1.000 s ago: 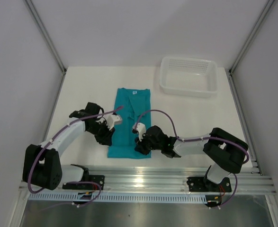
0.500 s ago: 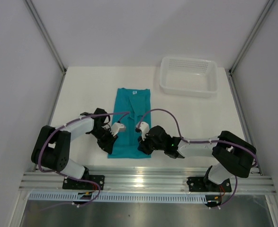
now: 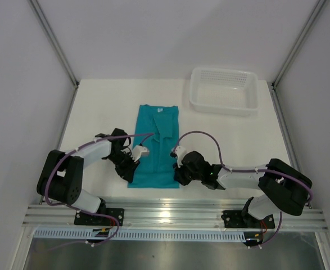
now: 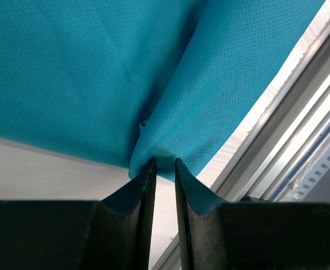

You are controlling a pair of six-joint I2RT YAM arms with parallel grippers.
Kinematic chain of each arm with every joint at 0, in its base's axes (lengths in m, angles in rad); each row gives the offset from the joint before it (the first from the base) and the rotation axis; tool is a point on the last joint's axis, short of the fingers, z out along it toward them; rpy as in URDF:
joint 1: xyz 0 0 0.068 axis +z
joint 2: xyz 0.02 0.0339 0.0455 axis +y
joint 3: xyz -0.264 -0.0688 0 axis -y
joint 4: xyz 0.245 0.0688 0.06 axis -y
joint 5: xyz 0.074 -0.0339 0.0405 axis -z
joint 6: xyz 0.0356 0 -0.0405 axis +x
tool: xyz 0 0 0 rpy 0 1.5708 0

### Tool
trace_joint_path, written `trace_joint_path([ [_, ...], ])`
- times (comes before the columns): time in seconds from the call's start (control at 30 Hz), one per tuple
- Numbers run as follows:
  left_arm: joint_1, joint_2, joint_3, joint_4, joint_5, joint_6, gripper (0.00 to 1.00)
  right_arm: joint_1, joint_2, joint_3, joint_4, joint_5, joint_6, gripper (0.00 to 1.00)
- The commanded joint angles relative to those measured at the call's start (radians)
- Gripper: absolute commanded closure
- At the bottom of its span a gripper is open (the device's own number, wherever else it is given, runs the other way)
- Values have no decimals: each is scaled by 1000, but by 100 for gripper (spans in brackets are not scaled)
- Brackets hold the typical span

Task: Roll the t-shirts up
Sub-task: Roll the tshirt

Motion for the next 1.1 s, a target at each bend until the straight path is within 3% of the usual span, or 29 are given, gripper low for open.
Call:
trace_joint_path([
  [0.0, -4, -45, 17, 53, -61, 9, 76, -9, 4, 0, -3, 41, 37, 85],
  [0.27, -4, -168, 18, 71, -45, -11, 62, -8, 34, -1, 17, 54, 48, 86],
  [0.47, -6, -304, -2, 46, 15, 78, 58, -9, 46, 36, -25, 42, 10, 85],
  [0.53, -21, -395, -38, 51, 14, 96, 51, -9, 44, 39, -29, 43, 10, 85],
  [0.63, -67, -533, -123, 89, -31, 167, 40, -9, 46, 36, -16, 35, 14, 85],
  [0.83, -182, -752, -307, 174, -140, 337, 34, -9, 73, 51, -13, 43, 7, 85],
  [1.07, -300, -716, -385, 227, -213, 420, 32, -9, 77, 59, -27, 51, 17, 85],
])
